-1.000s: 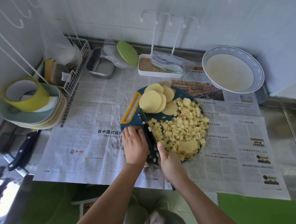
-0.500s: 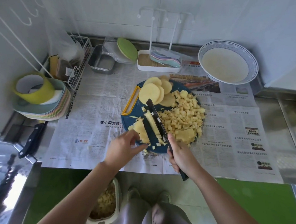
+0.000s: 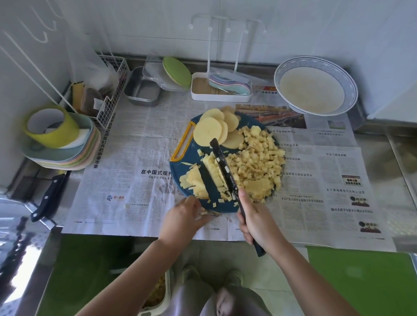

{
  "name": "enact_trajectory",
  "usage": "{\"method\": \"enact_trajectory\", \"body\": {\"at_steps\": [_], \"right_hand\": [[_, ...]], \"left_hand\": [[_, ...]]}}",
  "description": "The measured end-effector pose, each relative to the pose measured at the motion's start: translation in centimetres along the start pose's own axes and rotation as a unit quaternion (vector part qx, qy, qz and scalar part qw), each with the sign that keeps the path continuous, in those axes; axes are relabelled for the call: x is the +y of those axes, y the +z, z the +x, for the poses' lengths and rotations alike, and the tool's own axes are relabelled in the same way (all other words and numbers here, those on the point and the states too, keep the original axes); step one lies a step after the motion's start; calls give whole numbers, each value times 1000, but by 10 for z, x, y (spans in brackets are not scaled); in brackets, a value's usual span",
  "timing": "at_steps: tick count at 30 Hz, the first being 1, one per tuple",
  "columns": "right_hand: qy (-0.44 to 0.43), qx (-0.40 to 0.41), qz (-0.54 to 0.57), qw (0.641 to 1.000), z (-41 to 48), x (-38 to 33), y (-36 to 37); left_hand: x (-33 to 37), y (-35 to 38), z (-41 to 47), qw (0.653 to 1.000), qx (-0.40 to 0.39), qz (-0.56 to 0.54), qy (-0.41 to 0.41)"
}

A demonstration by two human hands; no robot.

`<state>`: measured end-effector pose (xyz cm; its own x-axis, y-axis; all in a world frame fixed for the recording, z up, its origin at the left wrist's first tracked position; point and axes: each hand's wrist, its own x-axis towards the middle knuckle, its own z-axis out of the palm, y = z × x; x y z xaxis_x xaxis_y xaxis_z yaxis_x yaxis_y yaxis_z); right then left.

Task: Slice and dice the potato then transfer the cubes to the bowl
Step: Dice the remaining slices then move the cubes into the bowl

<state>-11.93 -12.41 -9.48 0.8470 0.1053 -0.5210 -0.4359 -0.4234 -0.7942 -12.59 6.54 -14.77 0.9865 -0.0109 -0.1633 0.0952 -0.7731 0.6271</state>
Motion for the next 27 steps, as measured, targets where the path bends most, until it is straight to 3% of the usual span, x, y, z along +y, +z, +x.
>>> {"method": "enact_trajectory", "body": {"at_steps": [4,10,13,17,20,24,27], "right_hand": [[2,4,0,1000,-4,1,2],[8,8,6,1000,-11,2,-1],[-5,16,11,1000,-15,-1,-6],[-24,43,15,999,-18,-2,-14],[-27,56,20,998,-18,0,-21],[-27,56,25,998,-19,2,-24],[-28,58,21,998,-20,5,-23]], "left_hand": [[13,9,0,1000,19,-12,-18],[20,7,8,998,-47,31,-32],[25,2,12,999,-38,-7,-13],[43,-13,34,995,58,-48,66],[46,-20,45,979,123,-6,160],[28,-14,33,952,91,86,279],[16,-4,22,934,53,147,320]]}}
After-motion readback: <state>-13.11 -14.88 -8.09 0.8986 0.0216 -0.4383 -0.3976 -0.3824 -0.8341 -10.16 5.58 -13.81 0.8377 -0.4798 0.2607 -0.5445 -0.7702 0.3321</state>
